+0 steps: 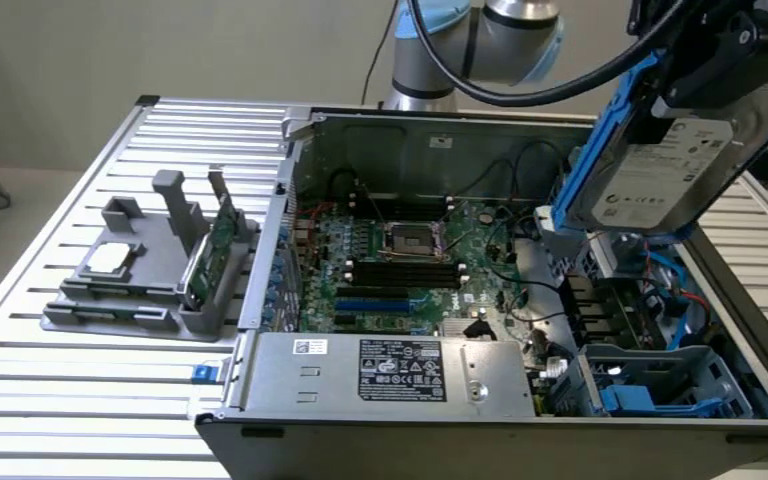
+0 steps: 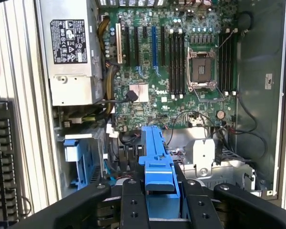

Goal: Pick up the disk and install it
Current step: 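Pick up the disk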

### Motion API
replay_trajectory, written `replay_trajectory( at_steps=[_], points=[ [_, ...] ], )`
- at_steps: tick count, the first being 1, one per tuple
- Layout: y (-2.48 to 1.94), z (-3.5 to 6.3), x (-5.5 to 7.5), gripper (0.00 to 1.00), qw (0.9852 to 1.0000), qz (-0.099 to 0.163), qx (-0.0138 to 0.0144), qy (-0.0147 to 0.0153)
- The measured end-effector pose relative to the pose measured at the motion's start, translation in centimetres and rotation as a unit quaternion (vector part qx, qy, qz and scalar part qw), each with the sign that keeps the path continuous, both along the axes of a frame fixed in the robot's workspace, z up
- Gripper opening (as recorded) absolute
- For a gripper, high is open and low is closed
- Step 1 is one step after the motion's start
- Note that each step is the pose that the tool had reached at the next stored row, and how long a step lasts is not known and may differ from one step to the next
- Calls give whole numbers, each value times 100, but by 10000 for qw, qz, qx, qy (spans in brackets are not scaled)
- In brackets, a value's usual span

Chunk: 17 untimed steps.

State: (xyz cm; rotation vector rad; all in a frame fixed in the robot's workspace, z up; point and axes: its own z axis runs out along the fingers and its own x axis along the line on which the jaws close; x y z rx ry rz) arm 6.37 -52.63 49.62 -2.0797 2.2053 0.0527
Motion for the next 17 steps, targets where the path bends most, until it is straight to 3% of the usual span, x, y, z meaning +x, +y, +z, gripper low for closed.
replay_trajectory(
  at_steps=[11, 17],
  points=[
    [-348, 4, 110, 33, 10000, 0, 0, 0],
    [-506, 4, 197, 33, 10000, 0, 0, 0]
  ],
)
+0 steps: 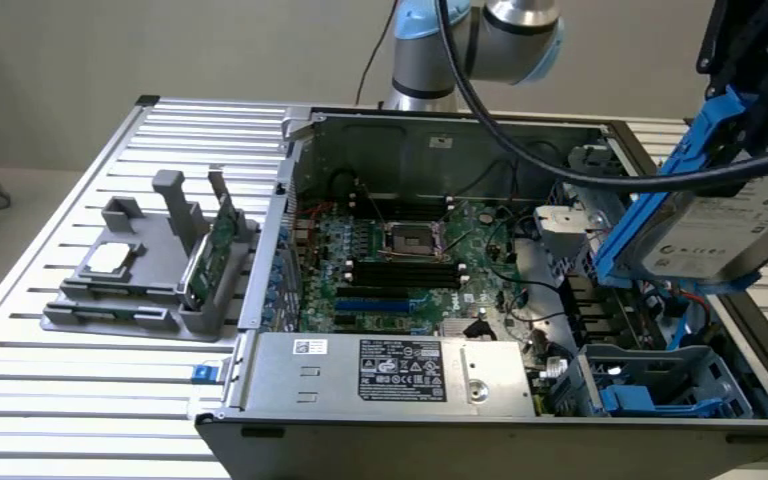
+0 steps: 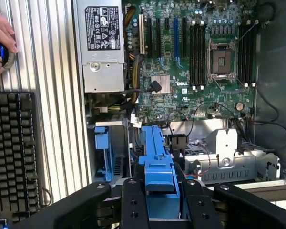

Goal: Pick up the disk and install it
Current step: 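Pick up the disk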

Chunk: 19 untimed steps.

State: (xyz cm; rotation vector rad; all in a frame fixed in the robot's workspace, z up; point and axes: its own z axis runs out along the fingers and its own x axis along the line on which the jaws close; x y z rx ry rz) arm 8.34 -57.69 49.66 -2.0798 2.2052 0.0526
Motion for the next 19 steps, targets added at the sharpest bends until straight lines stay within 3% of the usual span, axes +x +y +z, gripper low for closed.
replay_trajectory(
  at_steps=[10, 19],
  points=[
    [-191, -44, 53, 33, 10000, 0, 0, 1],
    [-288, -184, 56, 33, 10000, 27, -5, 4]
  ],
)
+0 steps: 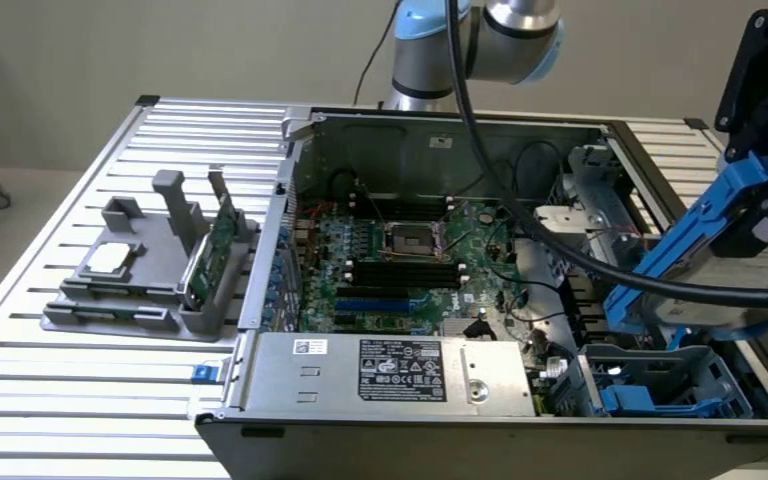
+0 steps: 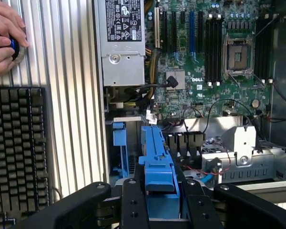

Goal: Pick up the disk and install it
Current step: 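Pick up the disk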

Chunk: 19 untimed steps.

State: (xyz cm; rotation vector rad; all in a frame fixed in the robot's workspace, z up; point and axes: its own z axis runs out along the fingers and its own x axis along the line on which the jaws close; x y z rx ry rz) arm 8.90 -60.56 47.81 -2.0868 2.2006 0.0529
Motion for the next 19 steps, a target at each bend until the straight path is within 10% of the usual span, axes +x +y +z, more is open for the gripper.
replay_trajectory(
  at_steps=[19],
  points=[
    [-27, -272, 66, 33, 9999, 167, -11, 1]
  ],
)
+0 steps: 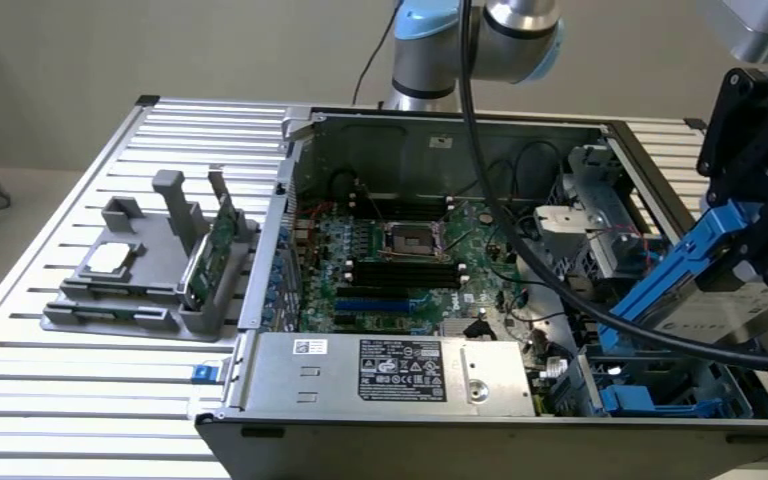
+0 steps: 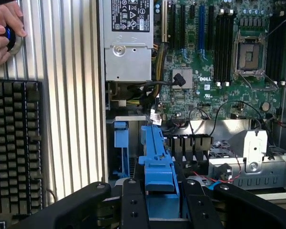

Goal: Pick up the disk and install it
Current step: 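Pick up the disk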

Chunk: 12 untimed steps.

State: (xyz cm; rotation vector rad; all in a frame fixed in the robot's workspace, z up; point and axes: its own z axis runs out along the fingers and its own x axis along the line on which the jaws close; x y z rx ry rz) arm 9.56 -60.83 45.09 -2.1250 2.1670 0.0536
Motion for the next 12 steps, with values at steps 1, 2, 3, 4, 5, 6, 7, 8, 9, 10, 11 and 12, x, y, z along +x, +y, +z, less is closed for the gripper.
replay_trajectory(
  at_steps=[1, 2, 3, 4, 5, 6, 7, 8, 9, 10, 11, 12],
  points=[
    [-7, -6, 4, 33, 10000, 3, 0, 0],
    [-14, -13, 8, 33, 10000, 6, 1, 0],
    [-23, -20, 13, 33, 10000, 9, 0, 0],
    [-35, -26, 18, 33, 10000, 13, 0, 0],
    [-49, -31, 19, 33, 10000, 14, 0, 0],
    [-62, -36, 19, 33, 10000, 15, 1, 0],
    [-71, -39, 19, 33, 10000, 16, 0, 0],
    [-76, -41, 19, 33, 10000, 17, 0, 1],
    [-79, -44, 20, 33, 10000, 18, 1, 1],
    [-81, -43, 20, 33, 10000, 18, 0, 3],
    [-81, -43, 20, 33, 10000, 18, 0, 3],
    [-81, -43, 20, 33, 10000, 18, 0, 3]
  ],
)
